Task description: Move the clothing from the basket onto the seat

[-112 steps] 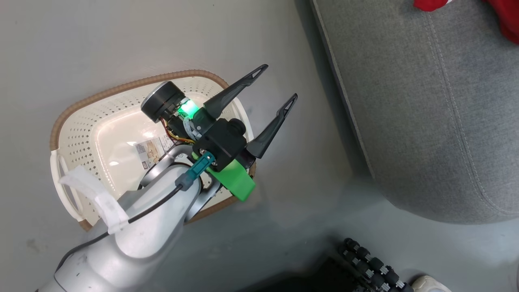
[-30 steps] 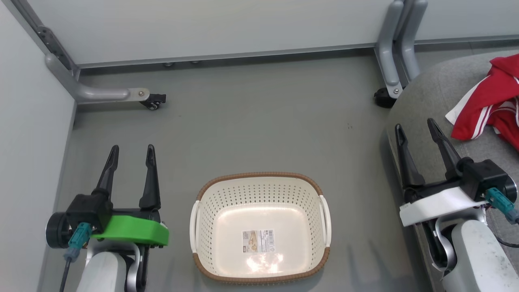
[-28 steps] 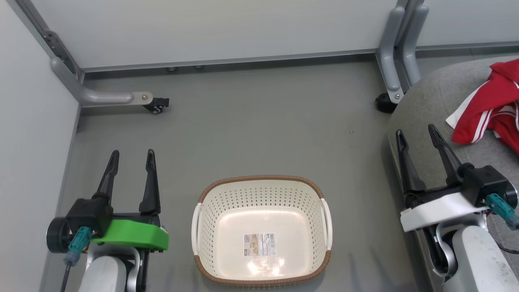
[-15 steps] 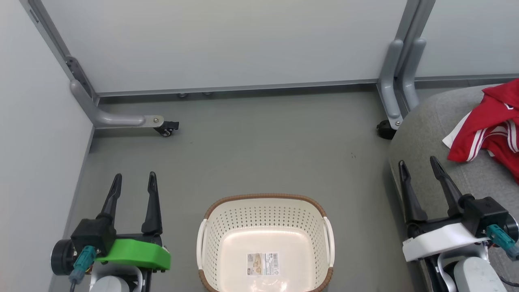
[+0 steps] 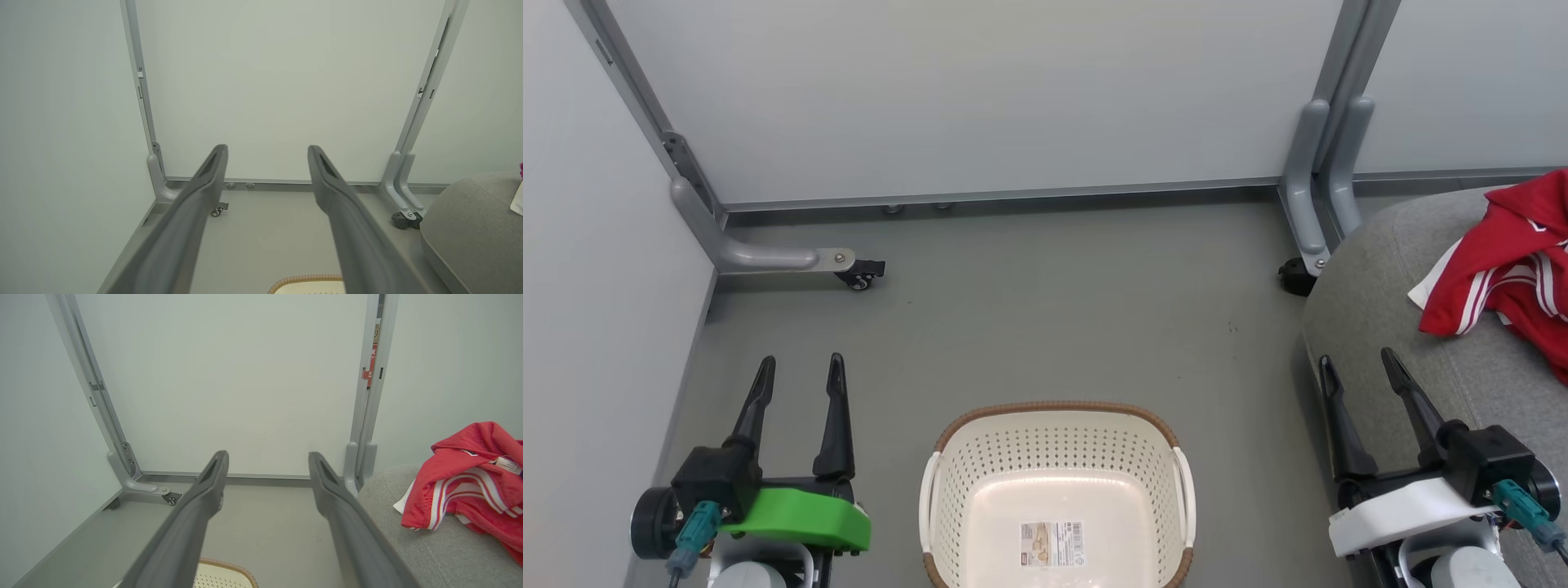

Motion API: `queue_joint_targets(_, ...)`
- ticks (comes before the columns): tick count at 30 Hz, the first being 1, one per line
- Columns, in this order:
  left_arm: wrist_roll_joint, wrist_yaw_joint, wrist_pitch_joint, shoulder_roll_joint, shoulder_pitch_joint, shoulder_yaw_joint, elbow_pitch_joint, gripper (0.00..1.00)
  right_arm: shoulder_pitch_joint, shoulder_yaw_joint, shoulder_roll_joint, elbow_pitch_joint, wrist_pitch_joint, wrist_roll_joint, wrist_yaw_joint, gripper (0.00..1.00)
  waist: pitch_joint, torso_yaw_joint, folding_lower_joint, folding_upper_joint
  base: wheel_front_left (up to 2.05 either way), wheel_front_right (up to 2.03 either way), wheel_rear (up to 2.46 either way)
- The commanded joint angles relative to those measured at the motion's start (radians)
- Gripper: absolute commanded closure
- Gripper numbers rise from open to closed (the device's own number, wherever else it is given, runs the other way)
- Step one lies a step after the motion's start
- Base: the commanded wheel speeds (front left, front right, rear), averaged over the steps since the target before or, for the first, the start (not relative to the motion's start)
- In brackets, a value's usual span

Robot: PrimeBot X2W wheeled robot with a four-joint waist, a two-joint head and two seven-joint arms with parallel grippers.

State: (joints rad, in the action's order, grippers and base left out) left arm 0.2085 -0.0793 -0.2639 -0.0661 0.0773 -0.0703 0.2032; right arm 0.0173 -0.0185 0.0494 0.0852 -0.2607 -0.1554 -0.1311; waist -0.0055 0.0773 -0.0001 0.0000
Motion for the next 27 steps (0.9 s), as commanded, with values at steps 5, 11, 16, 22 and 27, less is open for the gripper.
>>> queue_joint_targets(5,-0.009,-0.007,-0.001,0.004,-0.016,0.003,0.005,0.0,-0.008,-0.005,0.0,0.016,-0.002,-0.024,0.001,0.0,0.002,-0.003,0.0001,0.0,0.0,0.0,0.0)
queue_joint_targets(11,-0.008,-0.011,-0.001,0.006,-0.006,0.004,0.007,0.0,0.009,-0.006,0.0,0.026,-0.002,-0.032,0.001,0.0,0.012,-0.002,0.0001,0.0,0.0,0.0,0.0)
queue_joint_targets(16,-0.012,-0.012,-0.001,0.008,0.005,0.006,0.009,0.0,0.017,-0.009,0.0,0.032,-0.002,-0.04,0.001,0.0,0.018,0.0,0.0001,0.0,0.0,0.0,0.0)
queue_joint_targets(22,-0.019,-0.005,-0.001,0.01,0.008,0.012,0.013,0.0,0.022,-0.01,0.0,0.035,-0.002,-0.046,0.001,0.0,0.019,0.001,0.0001,0.0,0.0,0.0,0.0)
queue_joint_targets(27,-0.023,-0.004,-0.001,0.012,0.011,0.015,0.01,0.0,0.024,-0.009,0.0,0.036,-0.002,-0.048,0.001,0.0,0.022,0.001,0.0001,0.0,0.0,0.0,0.0)
